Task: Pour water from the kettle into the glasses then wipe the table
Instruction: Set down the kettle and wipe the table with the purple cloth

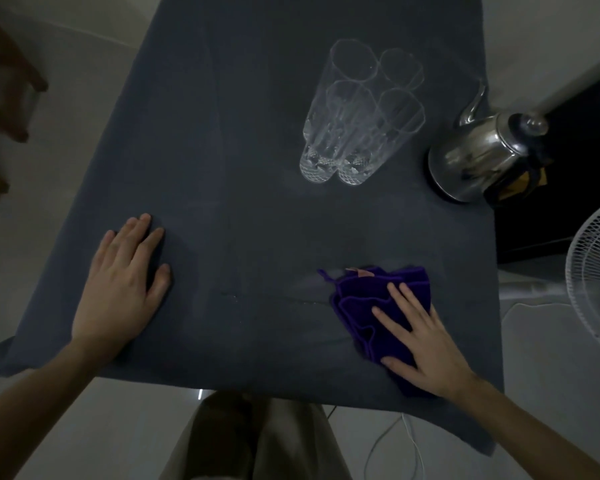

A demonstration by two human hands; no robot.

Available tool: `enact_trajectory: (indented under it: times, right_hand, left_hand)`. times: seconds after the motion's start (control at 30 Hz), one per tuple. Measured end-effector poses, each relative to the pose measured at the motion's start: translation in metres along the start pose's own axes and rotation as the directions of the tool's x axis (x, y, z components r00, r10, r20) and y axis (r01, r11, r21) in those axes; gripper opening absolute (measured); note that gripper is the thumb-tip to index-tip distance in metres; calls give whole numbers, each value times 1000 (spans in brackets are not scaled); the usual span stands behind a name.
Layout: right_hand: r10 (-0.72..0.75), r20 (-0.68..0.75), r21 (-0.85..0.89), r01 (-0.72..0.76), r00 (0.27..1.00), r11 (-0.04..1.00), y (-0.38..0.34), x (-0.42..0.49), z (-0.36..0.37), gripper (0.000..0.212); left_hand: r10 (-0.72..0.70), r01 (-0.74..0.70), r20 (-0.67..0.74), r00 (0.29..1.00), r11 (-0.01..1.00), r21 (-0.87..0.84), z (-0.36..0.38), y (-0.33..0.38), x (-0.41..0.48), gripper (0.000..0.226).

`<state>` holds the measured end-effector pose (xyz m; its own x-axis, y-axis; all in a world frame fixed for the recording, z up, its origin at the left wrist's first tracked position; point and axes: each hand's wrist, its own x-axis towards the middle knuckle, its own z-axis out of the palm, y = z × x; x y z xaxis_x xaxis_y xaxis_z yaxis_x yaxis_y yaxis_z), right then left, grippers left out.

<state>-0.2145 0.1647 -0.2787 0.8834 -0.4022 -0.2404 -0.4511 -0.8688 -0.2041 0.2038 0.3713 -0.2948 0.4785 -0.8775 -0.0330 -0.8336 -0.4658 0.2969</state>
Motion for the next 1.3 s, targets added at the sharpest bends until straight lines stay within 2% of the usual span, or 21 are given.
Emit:
enact_trajectory:
  times: [0.2,0.37,0.57,0.7,0.8,0.93,1.0,1.3]
  right_hand:
    - [76,-74,40,-73,994,997,-9,6,6,64]
    - [-85,-62,-51,82,994,995,-25,34,6,64]
    - [-160,-100,-72,154,982,986,-58,76,4,62]
    - [-296,-81,-99,288,952,952,-88,107,3,58]
    - [-398,-54,-53,395,916,917,-129,133,2,53]
    - [-279,-98,88,288,955,954,-186,159,6,53]
    - [-226,-114,88,236,968,968,-194,161,12,54]
    - [-157,-110,4,158,981,987,-160,128,18,55]
  left_hand:
    - [-11,10,12,1000,1000,12,-2,1,0,57]
    - [-9,9,20,1000,1000,15,-4,3,1,57]
    - [-16,15,25,1000,1000,18,-5,2,0,57]
    - [-11,10,26,1000,1000,16,-5,2,0,57]
    - [-7,7,22,1000,1000,7,-4,0,0,57]
    - [-4,4,15,1000,1000,-1,-1,-1,1,56]
    - [-5,5,14,1000,1000,-4,-1,-2,1,55]
    - [2,-1,24,1000,1000,-12,-3,-4,1,56]
